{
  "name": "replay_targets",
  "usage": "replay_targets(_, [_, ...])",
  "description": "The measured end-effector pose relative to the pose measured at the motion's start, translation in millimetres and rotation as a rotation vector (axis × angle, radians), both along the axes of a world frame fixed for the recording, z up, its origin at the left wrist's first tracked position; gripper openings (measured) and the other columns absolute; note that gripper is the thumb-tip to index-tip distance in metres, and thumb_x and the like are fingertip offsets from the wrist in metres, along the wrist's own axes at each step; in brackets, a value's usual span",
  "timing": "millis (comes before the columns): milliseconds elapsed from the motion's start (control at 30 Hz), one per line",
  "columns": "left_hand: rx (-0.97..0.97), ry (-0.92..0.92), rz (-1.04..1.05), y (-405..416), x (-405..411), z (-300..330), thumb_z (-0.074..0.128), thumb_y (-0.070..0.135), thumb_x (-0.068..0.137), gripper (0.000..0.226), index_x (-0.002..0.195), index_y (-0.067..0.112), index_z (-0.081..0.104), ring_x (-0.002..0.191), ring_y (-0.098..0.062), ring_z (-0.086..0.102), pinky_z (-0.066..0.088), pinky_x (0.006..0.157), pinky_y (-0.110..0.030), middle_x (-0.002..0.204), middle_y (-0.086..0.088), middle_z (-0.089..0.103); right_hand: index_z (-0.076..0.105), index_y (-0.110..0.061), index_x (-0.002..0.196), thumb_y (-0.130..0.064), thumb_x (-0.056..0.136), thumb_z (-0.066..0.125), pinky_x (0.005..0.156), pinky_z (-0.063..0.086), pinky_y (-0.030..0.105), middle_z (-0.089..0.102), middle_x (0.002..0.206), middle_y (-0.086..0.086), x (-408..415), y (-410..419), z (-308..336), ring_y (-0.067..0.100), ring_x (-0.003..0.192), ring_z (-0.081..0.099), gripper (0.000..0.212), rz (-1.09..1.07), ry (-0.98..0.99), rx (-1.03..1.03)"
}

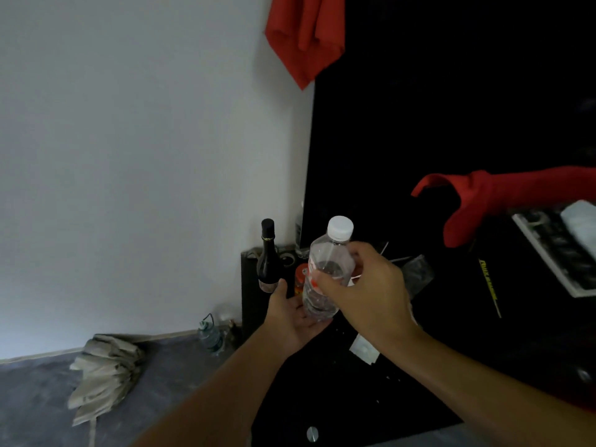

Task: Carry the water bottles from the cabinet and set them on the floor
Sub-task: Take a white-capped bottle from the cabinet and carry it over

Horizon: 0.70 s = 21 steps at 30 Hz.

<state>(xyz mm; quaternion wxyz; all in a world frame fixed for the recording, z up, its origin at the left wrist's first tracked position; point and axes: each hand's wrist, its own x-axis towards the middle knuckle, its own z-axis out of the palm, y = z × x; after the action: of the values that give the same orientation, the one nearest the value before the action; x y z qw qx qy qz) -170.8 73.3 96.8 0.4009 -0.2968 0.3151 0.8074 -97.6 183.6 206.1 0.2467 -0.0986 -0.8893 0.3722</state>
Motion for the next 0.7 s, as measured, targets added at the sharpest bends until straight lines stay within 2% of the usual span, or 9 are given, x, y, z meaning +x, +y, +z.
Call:
replay_targets(100, [0.027,0.033,0.032,-10,1,14,0.037,0.068,0.089,0.076,0.116,0.001,0.062,0.098,-0.039,0.066,0.056,0.073,-0.046,0.108,-0.024,0.070,0.065,-0.018,0.096,-0.039,0.069,0.082,0.064,0.049,0.011,0.069,0.085,-0.008,-1,-10,10,0.001,0.073,0.060,0.038,0.045,0.028,-0.004])
replay_targets(200, [0.040,0.060,0.069,-22,4,25,0.037,0.067,0.089,0.077,0.122,0.001,0.059,0.103,-0.039,0.064,0.054,0.077,-0.047,0.115,-0.024,0.067,0.065,-0.014,0.095,-0.037,0.070,0.081,0.066,0.055,0.026,0.070,0.083,-0.003,-3,-20,15,0.006,0.073,0.064,0.038,0.103,0.040,-0.022])
replay_targets(300, [0.035,0.085,0.128,-37,8,30,0.033,0.066,0.091,0.078,0.122,-0.001,0.058,0.091,-0.039,0.070,0.058,0.067,-0.043,0.111,-0.025,0.069,0.064,-0.013,0.095,-0.038,0.070,0.081,0.066,0.056,0.031,0.070,0.083,-0.002,-5,-31,15,0.008,0.074,0.065,0.039,0.166,0.047,-0.032])
replay_targets(433, [0.083,0.114,0.180,-62,21,36,0.029,0.064,0.093,0.082,0.100,-0.007,0.069,0.075,-0.038,0.072,0.059,0.055,-0.042,0.094,-0.028,0.072,0.064,-0.016,0.099,-0.040,0.070,0.081,0.069,0.057,0.033,0.069,0.088,-0.003,-4,-52,14,0.009,0.079,0.065,0.042,0.242,0.024,-0.046])
replay_targets(533, [0.061,0.117,0.232,-84,34,43,0.029,0.064,0.093,0.086,0.082,-0.009,0.074,0.076,-0.033,0.072,0.060,0.059,-0.038,0.101,-0.022,0.066,0.064,-0.016,0.096,-0.039,0.069,0.082,0.068,0.056,0.034,0.069,0.085,-0.004,-2,-74,16,0.009,0.077,0.065,0.039,0.311,0.006,-0.050])
replay_targets(600, [0.021,0.090,0.265,-102,45,48,0.030,0.063,0.093,0.082,0.113,-0.009,0.064,0.097,-0.043,0.065,0.055,0.088,-0.041,0.119,-0.024,0.051,0.064,-0.018,0.097,-0.043,0.069,0.080,0.069,0.056,0.035,0.069,0.087,-0.005,0,-90,19,0.010,0.079,0.065,0.041,0.356,-0.022,-0.035])
replay_targets(633, [0.005,0.070,0.289,-112,50,52,0.029,0.062,0.094,0.081,0.130,-0.008,0.048,0.114,-0.042,0.050,0.043,0.101,-0.039,0.125,-0.022,0.038,0.064,-0.019,0.097,-0.043,0.069,0.080,0.069,0.057,0.034,0.068,0.088,-0.006,1,-99,20,0.009,0.080,0.065,0.041,0.378,-0.029,-0.034])
replay_targets(667, [0.008,0.061,0.320,-123,56,57,0.028,0.061,0.094,0.080,0.138,-0.006,0.035,0.120,-0.037,0.036,0.036,0.105,-0.037,0.126,-0.020,0.031,0.063,-0.020,0.097,-0.043,0.069,0.080,0.068,0.057,0.031,0.068,0.088,-0.007,3,-109,21,0.007,0.079,0.064,0.040,0.399,-0.030,-0.031])
replay_targets(700, [0.022,0.057,0.353,-134,61,59,0.028,0.061,0.095,0.081,0.139,-0.007,0.034,0.120,-0.037,0.036,0.043,0.099,-0.036,0.125,-0.020,0.035,0.063,-0.021,0.096,-0.044,0.068,0.080,0.066,0.056,0.028,0.068,0.087,-0.008,4,-121,23,0.005,0.078,0.063,0.040,0.420,-0.030,-0.019])
